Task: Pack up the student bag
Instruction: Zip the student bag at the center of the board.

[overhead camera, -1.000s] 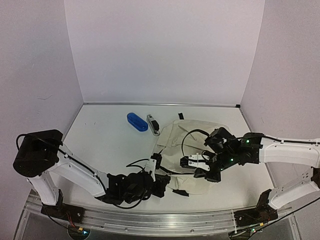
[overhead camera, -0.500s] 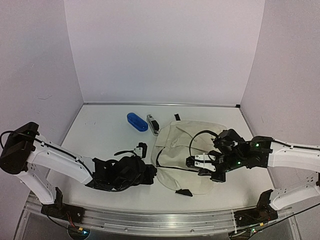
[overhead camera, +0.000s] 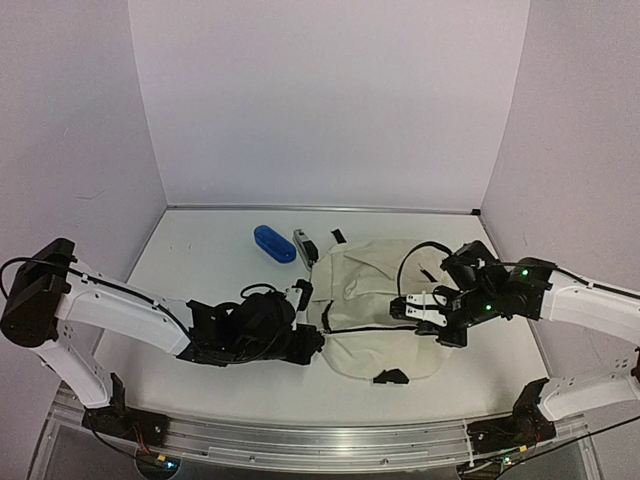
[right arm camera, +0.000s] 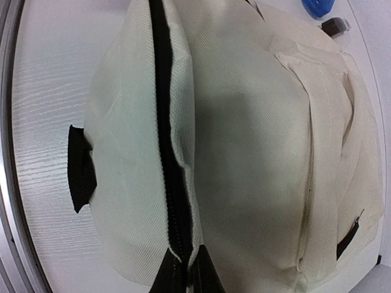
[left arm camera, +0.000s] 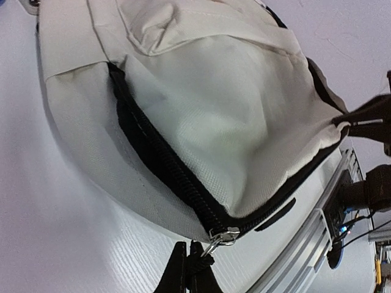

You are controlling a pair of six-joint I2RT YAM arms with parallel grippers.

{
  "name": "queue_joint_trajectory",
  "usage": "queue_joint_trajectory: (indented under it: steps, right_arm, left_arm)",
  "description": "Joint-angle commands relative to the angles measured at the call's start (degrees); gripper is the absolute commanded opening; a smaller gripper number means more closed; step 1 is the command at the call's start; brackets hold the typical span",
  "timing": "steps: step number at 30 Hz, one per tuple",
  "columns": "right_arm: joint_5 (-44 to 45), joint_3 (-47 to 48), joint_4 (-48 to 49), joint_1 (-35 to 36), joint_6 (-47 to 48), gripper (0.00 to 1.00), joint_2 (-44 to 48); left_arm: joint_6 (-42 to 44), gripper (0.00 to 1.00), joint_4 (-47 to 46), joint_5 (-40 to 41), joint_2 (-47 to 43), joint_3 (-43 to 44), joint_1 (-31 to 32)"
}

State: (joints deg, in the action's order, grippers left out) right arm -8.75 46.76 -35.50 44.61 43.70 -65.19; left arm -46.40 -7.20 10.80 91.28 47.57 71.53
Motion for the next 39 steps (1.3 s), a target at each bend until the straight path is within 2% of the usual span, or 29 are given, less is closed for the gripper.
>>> queue_joint_trajectory:
  steps: [1, 3, 5, 12, 21, 25, 27, 28, 30, 32, 39]
  right_arm:
    - [2.52, 5.72, -10.05, -3.12, 0.12, 0.37, -0.69]
    - [-3.09, 8.1, -10.68, -2.99, -2.0, 0.56, -1.07]
    - [-7.24, 9.35, -10.59, -2.38, -3.68, 0.62, -1.42]
    - [-9.55, 10.48, -6.27, 4.74, -8.2, 0.62, -3.95]
    - [-10.61, 10.38, 2.64, 8.44, -11.32, 0.59, -10.29]
    - [-8.9, 9.39, 6.7, 9.8, -11.53, 0.54, -12.67]
    - [-8.01, 9.2, 7.43, 10.39, -11.33, 0.46, -13.64]
    - [-7.6, 9.08, 7.65, 10.52, -11.17, 0.39, -14.0]
    - [-6.93, 8.6, 7.72, 10.63, -10.93, 0.17, -13.98]
    - [-6.07, 7.8, 7.62, 10.65, -10.83, 0.01, -13.23]
    - [-3.3, 3.76, 6.12, 10.6, -10.67, 0.0, -7.86]
  left_arm:
    - [4.96, 0.0, 1.22, -7.47, 2.65, 2.66, -1.8]
    - [6.47, 0.0, 0.38, -12.65, 5.27, 5.42, -1.76]
    - [7.36, 0.0, 0.19, -16.31, 7.51, 8.07, -1.81]
    - [7.74, 0.0, -2.72, -21.79, 9.9, 11.69, -1.76]
    - [6.78, 0.0, -4.16, -23.24, 6.64, 10.0, -1.85]
    - [5.85, 0.0, -4.47, -23.02, 5.28, 8.72, -2.15]
    - [5.29, 0.0, -4.72, -23.09, 5.01, 8.25, -2.28]
    - [4.92, 0.0, -4.76, -23.1, 4.84, 8.07, -2.44]
    - [3.81, 0.0, -4.96, -23.22, 4.28, 7.24, -3.08]
    - [2.92, 0.0, -5.18, -23.15, 3.58, 6.32, -3.96]
    - [0.86, 0.0, 3.49, -19.74, 1.35, 5.31, -8.71]
